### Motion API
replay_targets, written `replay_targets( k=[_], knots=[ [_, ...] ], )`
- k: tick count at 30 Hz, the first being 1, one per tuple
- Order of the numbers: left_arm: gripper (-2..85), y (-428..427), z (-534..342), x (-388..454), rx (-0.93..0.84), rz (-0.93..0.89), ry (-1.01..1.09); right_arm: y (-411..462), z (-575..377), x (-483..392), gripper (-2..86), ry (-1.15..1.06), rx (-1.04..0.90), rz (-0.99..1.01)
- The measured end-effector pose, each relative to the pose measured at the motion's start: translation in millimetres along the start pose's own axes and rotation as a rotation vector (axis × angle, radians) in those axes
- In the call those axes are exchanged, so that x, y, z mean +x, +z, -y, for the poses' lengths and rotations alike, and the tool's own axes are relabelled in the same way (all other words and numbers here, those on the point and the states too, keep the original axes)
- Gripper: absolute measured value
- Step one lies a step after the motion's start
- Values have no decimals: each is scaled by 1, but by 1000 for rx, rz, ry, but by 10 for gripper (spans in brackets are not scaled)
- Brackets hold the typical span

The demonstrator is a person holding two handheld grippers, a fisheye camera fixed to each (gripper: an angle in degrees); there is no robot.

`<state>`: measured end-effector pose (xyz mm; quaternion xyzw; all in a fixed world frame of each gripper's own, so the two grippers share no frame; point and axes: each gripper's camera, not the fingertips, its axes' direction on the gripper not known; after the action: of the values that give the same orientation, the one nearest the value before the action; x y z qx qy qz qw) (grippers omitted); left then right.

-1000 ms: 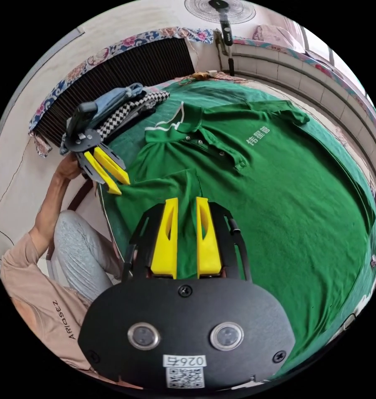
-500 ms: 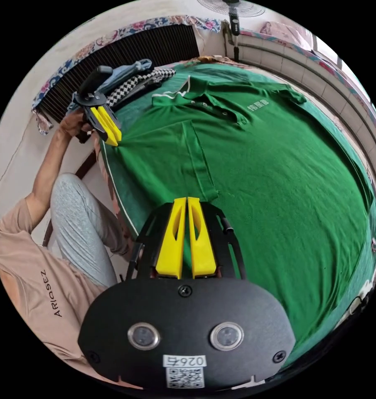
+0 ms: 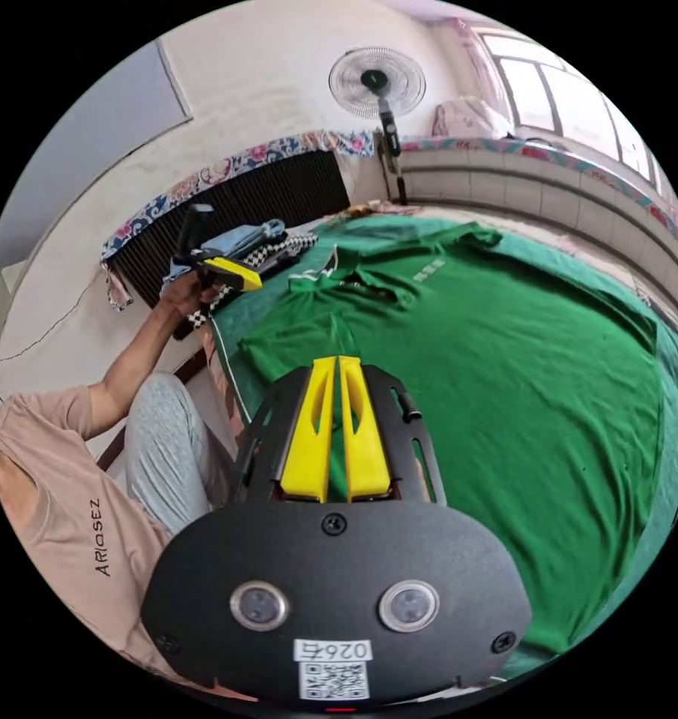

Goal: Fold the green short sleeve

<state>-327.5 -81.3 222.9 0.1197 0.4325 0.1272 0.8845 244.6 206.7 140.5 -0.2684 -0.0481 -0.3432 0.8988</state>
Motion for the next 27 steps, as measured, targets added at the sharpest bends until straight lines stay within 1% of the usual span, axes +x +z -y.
replay_targets(
  k=[1,2,3,5,6,7,9,11,12,14,16,17,19,21,23,25,27],
  knots=[
    [-9,-2,10,3,85,44,28,-7,5,9,-5,-9,13,-27],
    [-8,-1,22,1,142,104,32,-9,13,21,-7,-5,-18,-47],
    [-8,-1,28,-2,159,138,23,-9,18,28,-8,-2,-38,-48],
    [-4,3,57,-27,232,233,-74,-13,41,56,-8,7,-72,-44],
    [-2,5,65,-35,247,238,-93,-14,48,64,-7,14,-69,-56],
    [4,13,81,-53,228,243,-111,-15,63,80,-4,25,-64,-88],
    [43,31,108,-83,137,272,-140,-14,90,109,5,38,-59,-125],
    [83,56,139,-126,61,311,-191,-5,130,156,20,81,-56,-92],
    [96,61,147,-137,55,309,-205,-1,141,169,23,94,-58,-76],
    [116,81,172,-180,82,257,-253,20,185,222,39,162,-55,-37],
    [107,96,188,-209,104,204,-281,42,215,260,56,215,-58,-46],
    [89,106,200,-227,91,202,-303,59,233,285,69,257,-68,-51],
    [79,121,218,-248,47,234,-303,84,253,320,91,338,-82,-28],
    [89,137,236,-262,-5,304,-291,107,267,352,104,414,-96,29],
    [145,158,256,-276,-57,360,-283,127,278,384,111,489,-79,79],
    [191,176,268,-289,-127,368,-301,139,286,399,111,507,-80,102],
    [195,193,276,-298,-209,376,-314,152,292,410,104,519,-108,120]
  ],
)
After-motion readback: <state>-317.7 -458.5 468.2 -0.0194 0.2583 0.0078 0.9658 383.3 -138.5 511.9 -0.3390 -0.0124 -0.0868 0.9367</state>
